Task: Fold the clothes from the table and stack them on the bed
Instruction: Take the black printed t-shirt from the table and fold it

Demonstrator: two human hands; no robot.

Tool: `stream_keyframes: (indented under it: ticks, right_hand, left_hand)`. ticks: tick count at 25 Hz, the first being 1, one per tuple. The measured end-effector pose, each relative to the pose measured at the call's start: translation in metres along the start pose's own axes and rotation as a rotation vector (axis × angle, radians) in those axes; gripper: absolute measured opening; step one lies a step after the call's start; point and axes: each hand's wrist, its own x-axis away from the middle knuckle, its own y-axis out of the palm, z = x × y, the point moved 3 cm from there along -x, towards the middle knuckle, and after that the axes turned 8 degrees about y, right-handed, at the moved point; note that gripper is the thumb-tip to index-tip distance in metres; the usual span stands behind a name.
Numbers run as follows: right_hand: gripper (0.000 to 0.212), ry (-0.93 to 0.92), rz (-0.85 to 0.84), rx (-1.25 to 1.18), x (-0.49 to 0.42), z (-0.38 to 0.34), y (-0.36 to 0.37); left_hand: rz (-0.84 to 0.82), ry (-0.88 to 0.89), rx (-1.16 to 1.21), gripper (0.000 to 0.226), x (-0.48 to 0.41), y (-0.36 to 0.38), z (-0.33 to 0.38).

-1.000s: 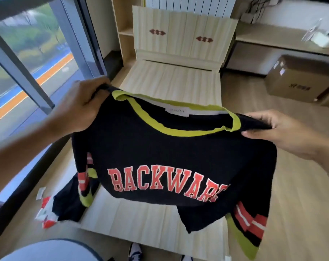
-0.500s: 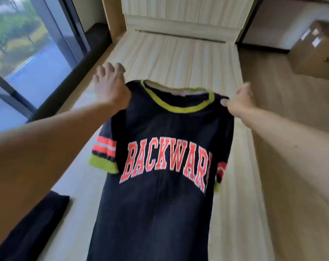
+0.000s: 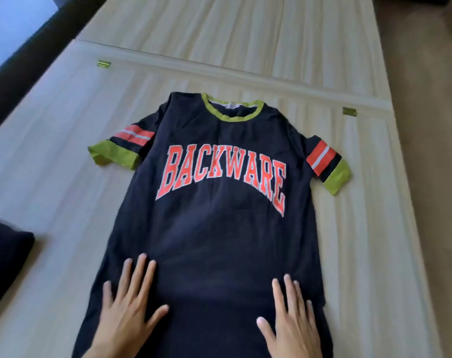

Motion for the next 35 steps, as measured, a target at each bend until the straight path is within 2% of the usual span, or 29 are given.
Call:
stream_keyframes:
  ticks: [2,4,8,10,12,13,15,16,17,20,23,24,26,28,30,32,33,35]
  right_hand:
    - [0.066,-0.020,0.187,-0.097,-0.012,0.012,-0.022]
    - [0.063,0.126,0.379,-0.203,-0.061,0.024,-0.069]
    - [0.083,0.476,0.471,-0.578,-0.190,0.065,-0.160]
    - [0.099,0.536,0.432,-0.641,-0.240,0.080,-0.187]
    - [0.104,0.495,0.315,-0.562,-0.274,0.089,-0.196]
    - [0.099,0.468,0.259,-0.511,-0.284,0.091,-0.195]
    - [0.063,0.410,0.213,-0.413,-0.301,0.100,-0.188]
    - [0.043,0.405,0.226,-0.434,-0.306,0.105,-0.187]
    - [0.036,0.400,0.235,-0.514,-0.308,0.110,-0.188]
    - [0.048,0.424,0.238,-0.861,-0.310,0.118,-0.222]
    - [0.025,0.683,0.235,-1.028,-0.317,0.152,-0.269]
    - [0.025,0.783,0.211,-1.057,-0.317,0.166,-0.279]
    - [0.044,0.908,0.154,-1.074,-0.316,0.185,-0.282]
    - [0.061,0.826,0.135,-1.065,-0.318,0.193,-0.269]
    - [0.057,0.647,0.047,-0.964,-0.315,0.185,-0.249]
    - [0.071,0.618,0.050,-0.826,-0.321,0.192,-0.228]
    - [0.072,0.646,0.061,-0.790,-0.326,0.197,-0.220]
    - [0.048,0.712,0.120,-0.708,-0.335,0.202,-0.213]
  left_hand:
    - [0.095,0.039,-0.010,0.092,0.004,-0.006,-0.002]
    - [0.192,0.065,0.011,0.092,-0.015,-0.022,0.012]
    - [0.293,0.103,0.116,0.084,-0.091,-0.049,0.071]
    - [0.292,0.106,0.114,0.084,-0.124,-0.049,0.102]
    - [0.292,0.095,0.055,0.086,-0.146,-0.039,0.125]
    - [0.293,0.076,0.023,0.087,-0.151,-0.036,0.131]
    - [0.313,0.037,-0.016,0.089,-0.154,-0.032,0.134]
    - [0.314,0.032,-0.031,0.090,-0.155,-0.030,0.134]
    - [0.311,0.032,-0.042,0.091,-0.154,-0.029,0.134]
    - [0.315,0.027,-0.009,0.092,-0.153,-0.033,0.133]
    - [0.282,0.021,0.008,0.093,-0.154,-0.037,0.135]
    - [0.272,0.016,0.020,0.094,-0.154,-0.038,0.135]
    - [0.263,0.013,0.027,0.096,-0.155,-0.038,0.134]
    - [0.254,0.009,0.024,0.097,-0.157,-0.039,0.134]
    - [0.250,0.008,0.015,0.097,-0.158,-0.038,0.134]
    - [0.252,0.010,0.005,0.098,-0.158,-0.038,0.134]
    - [0.257,0.010,0.000,0.098,-0.159,-0.038,0.134]
    - [0.264,0.011,-0.009,0.098,-0.159,-0.038,0.134]
